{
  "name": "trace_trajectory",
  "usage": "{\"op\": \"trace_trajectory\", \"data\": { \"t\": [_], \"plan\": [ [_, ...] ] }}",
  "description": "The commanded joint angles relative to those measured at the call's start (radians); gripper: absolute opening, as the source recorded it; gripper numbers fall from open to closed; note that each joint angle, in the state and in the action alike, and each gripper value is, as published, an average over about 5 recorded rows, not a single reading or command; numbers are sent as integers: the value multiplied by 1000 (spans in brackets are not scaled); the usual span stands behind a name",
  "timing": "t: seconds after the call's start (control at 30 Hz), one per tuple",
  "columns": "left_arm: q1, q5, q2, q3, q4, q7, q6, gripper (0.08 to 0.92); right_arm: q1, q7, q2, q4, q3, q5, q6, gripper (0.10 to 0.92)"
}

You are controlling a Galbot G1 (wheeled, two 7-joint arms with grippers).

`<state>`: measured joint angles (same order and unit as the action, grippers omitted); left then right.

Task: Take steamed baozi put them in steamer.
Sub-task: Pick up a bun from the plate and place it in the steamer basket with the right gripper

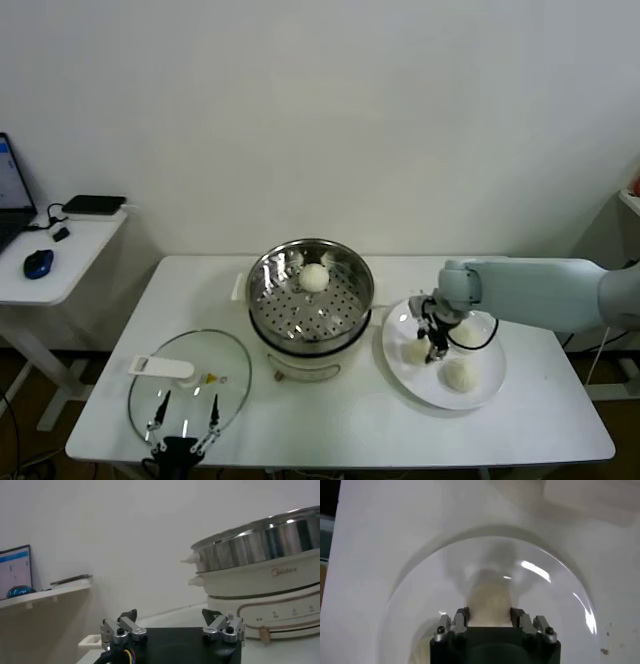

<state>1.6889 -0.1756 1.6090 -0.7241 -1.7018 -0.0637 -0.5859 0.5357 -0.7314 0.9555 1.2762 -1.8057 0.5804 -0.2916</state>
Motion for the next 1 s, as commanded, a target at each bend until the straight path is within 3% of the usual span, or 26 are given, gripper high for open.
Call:
{"op": "trace_trajectory", "data": {
  "t": [0.03, 0.3, 0.5, 1.0],
  "plan": [
    [1, -2, 9, -1, -4, 0, 2, 823, 223, -16, -11, 118, -91, 78, -3, 560],
    [3, -32, 12, 10, -9, -1, -1, 823, 603, -90, -12, 306, -215, 326, -25, 560],
    [8, -40, 11, 17, -19, -2, -1, 823, 760, -129, 43, 363, -194, 451, -48, 560],
    [37, -52, 4, 19, -46, 1, -7, 823, 537, -32, 369, 171, 77, 553, -173, 560]
  ]
}}
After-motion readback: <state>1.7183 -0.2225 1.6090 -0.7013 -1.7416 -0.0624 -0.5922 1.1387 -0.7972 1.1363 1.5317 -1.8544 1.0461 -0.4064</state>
